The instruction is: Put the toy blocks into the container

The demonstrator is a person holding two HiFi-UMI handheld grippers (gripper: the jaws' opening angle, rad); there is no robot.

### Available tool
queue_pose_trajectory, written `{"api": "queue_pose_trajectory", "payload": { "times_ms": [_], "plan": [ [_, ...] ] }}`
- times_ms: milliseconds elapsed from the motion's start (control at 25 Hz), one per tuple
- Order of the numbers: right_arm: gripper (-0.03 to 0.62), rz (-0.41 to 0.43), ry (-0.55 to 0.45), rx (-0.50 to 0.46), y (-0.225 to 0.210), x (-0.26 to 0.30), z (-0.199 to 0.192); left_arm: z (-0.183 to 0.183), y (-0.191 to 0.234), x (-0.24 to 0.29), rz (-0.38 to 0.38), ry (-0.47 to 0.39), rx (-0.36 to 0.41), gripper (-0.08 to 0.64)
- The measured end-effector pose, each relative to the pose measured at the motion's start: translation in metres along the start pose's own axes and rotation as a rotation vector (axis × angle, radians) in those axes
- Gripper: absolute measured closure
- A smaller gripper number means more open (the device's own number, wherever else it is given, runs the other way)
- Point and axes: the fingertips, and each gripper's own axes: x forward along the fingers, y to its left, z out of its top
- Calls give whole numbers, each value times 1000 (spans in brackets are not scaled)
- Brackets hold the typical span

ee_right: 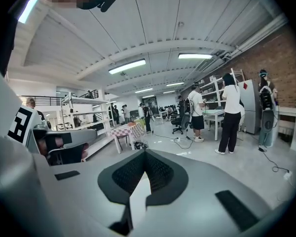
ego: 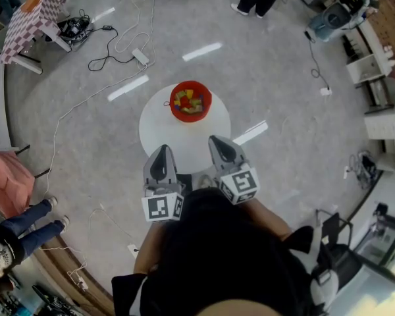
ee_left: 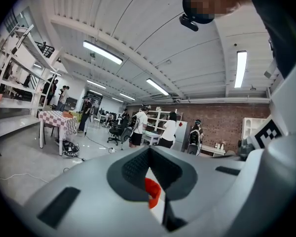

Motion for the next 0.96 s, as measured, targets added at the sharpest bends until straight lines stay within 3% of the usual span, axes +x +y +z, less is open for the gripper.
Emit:
{"api": "queue_pose_trajectory", "payload": {
  "times_ms": [960],
  "plan": [
    [597, 37, 32, -4, 14, 17, 3, 4, 10, 9, -11, 2, 2, 566]
  ]
}}
